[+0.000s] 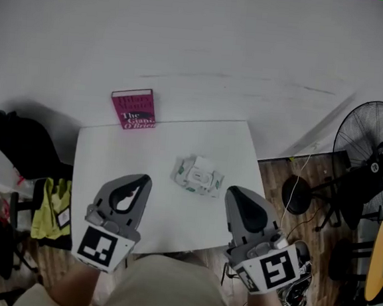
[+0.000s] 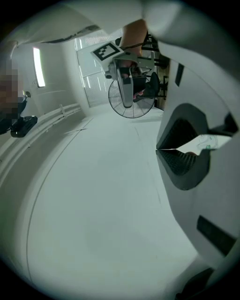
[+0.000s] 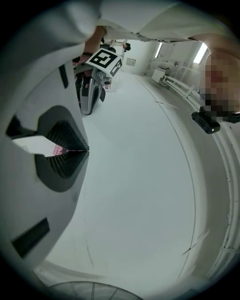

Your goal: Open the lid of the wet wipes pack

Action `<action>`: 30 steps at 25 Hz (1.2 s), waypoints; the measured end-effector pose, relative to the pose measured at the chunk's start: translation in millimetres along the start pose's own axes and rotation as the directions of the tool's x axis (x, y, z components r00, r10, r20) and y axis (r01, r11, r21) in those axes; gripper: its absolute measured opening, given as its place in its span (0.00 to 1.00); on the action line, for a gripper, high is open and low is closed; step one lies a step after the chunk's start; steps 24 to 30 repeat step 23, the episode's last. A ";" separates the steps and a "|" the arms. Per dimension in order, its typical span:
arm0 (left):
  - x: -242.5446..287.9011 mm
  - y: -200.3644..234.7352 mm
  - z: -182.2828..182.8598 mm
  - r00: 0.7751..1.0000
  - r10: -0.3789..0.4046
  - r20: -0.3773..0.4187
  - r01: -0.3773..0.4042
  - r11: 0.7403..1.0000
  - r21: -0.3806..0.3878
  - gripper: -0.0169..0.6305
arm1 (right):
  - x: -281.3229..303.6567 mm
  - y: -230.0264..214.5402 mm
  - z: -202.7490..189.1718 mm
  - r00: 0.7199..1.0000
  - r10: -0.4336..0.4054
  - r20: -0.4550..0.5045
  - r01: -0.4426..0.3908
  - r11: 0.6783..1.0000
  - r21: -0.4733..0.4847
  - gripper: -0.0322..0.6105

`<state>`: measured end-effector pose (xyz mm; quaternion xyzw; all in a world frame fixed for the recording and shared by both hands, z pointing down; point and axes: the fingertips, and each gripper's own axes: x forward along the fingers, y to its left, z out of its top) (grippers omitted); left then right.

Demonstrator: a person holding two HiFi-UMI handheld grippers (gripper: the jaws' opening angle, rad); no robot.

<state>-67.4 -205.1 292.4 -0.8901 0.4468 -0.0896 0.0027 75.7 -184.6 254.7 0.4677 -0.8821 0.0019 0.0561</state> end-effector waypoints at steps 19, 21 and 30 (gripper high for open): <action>-34.3 0.7 0.2 1.000 0.001 0.000 -0.001 1.000 0.017 0.06 | -4.7 31.3 6.3 1.000 0.020 0.020 -0.021 0.999 0.047 0.09; -36.3 2.3 -0.5 1.000 -0.003 0.000 0.003 1.000 0.024 0.06 | -3.9 34.8 6.6 1.000 0.018 0.019 -0.019 0.999 0.039 0.09; -38.0 3.7 -1.1 1.000 -0.007 -0.001 0.007 0.999 0.031 0.06 | -3.2 38.0 6.5 1.000 0.015 0.016 -0.016 0.999 0.028 0.09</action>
